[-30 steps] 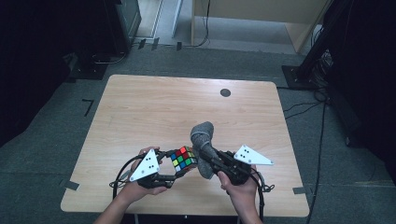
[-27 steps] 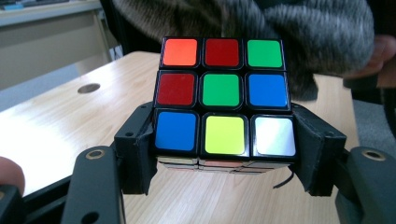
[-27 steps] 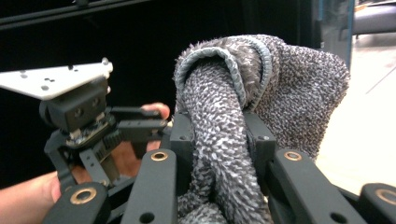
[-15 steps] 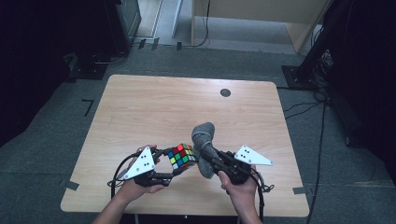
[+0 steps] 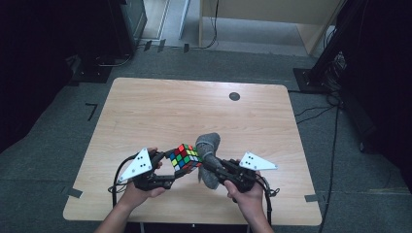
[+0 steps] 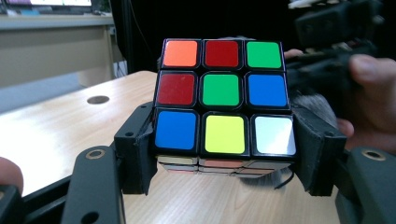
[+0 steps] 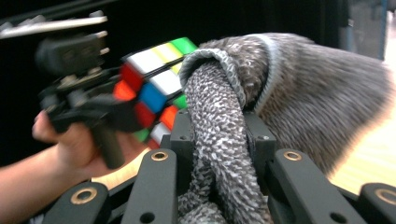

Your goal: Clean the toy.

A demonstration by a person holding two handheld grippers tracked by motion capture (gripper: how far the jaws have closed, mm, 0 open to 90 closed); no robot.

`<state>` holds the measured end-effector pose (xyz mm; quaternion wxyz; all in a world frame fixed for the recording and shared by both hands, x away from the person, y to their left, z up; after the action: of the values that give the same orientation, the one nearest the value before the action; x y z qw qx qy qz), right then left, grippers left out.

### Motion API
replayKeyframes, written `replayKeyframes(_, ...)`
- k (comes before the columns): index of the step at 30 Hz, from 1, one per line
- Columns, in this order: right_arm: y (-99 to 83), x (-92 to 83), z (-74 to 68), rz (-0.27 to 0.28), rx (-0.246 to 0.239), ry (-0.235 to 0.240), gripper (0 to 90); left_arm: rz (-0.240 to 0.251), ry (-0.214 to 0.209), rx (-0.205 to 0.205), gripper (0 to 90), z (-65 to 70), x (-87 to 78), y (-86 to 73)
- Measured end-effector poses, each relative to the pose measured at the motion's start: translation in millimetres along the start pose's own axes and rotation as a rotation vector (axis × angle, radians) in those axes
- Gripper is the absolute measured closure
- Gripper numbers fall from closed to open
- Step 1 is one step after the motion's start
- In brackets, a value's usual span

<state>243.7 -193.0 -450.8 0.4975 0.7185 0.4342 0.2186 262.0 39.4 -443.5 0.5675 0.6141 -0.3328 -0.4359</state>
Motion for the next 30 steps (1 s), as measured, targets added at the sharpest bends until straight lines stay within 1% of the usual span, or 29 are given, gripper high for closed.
replayKeyframes(1, -1.9, 2.7, -2.2, -0.001, -0.011, 0.009, 71.4, 0.007, -0.007, -0.018, 34.3, -1.4, -0.8, 0.1)
replayKeyframes(4, -6.8, 5.9, -2.2, -0.002, -0.002, 0.029, 71.9, 0.022, -0.017, -0.036, 34.3, -2.1, -2.4, 2.3)
replayKeyframes(6, -9.9, 8.2, -2.6, -0.015, -0.004, 0.038, 71.8, 0.035, -0.025, -0.046, 34.3, -1.7, -3.1, 4.1)
replayKeyframes(9, -16.0, 13.7, -5.4, -0.051, -0.019, 0.050, 71.8, 0.054, -0.030, -0.058, 34.3, -2.4, -5.2, 6.9)
replayKeyframes(11, -20.9, 18.2, -8.2, -0.094, -0.056, 0.057, 71.9, 0.065, -0.027, -0.062, 34.3, -3.4, -6.9, 8.9)
replayKeyframes(12, -23.5, 20.4, -10.2, -0.122, -0.093, 0.047, 71.9, 0.065, -0.024, -0.059, 34.3, -4.0, -7.6, 9.3)
replayKeyframes(13, -23.9, 21.2, -11.0, -0.134, -0.123, 0.034, 72.0, 0.064, -0.022, -0.059, 34.3, -4.5, -8.1, 9.3)
replayKeyframes(14, -22.5, 20.5, -10.8, -0.135, -0.140, 0.018, 72.0, 0.063, -0.019, -0.060, 34.3, -5.2, -8.5, 8.9)
replayKeyframes(15, -19.4, 18.2, -9.6, -0.121, -0.146, 0.002, 72.1, 0.062, -0.020, -0.062, 34.3, -6.1, -9.0, 8.5)
replayKeyframes(17, -10.6, 10.8, -5.8, -0.047, -0.139, -0.025, 72.2, 0.065, -0.017, -0.071, 34.3, -7.2, -9.2, 8.3)
replayKeyframes(19, -4.7, 5.0, -4.3, 0.005, -0.132, -0.032, 72.2, 0.069, -0.023, -0.081, 34.3, -7.5, -9.1, 8.7)
replayKeyframes(20, -4.5, 4.6, -5.3, 0.007, -0.136, -0.028, 72.0, 0.074, -0.028, -0.086, 34.3, -7.3, -9.0, 8.9)
replayKeyframes(22, -8.1, 8.5, -9.4, -0.010, -0.150, -0.009, 71.6, 0.077, -0.036, -0.094, 34.3, -5.7, -8.2, 9.4)
replayKeyframes(24, -15.4, 16.3, -15.7, -0.039, -0.166, 0.013, 71.1, 0.083, -0.037, -0.095, 34.3, -5.3, -8.7, 10.3)
replayKeyframes(26, -24.6, 24.9, -22.3, -0.083, -0.185, 0.039, 71.1, 0.093, -0.039, -0.104, 34.3, -6.1, -10.1, 11.5)
replayKeyframes(28, -31.3, 30.4, -25.7, -0.126, -0.197, 0.060, 71.1, 0.098, -0.033, -0.110, 34.3, -7.9, -11.6, 12.2)
replayKeyframes(30, -33.4, 32.2, -25.9, -0.152, -0.218, 0.043, 71.2, 0.096, -0.028, -0.110, 34.3, -8.9, -12.0, 11.7)
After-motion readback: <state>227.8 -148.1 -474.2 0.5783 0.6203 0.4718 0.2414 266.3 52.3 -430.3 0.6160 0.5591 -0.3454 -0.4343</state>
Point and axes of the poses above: each handheld gripper's, and its own axes: x roughly forward along the jaws, y roughly out of its top, z roughly to its right, the point moved 4 cm from there along x, roughly forward along the jaws, and after that the axes turned 5 degrees about x, right-handed, at the moved point
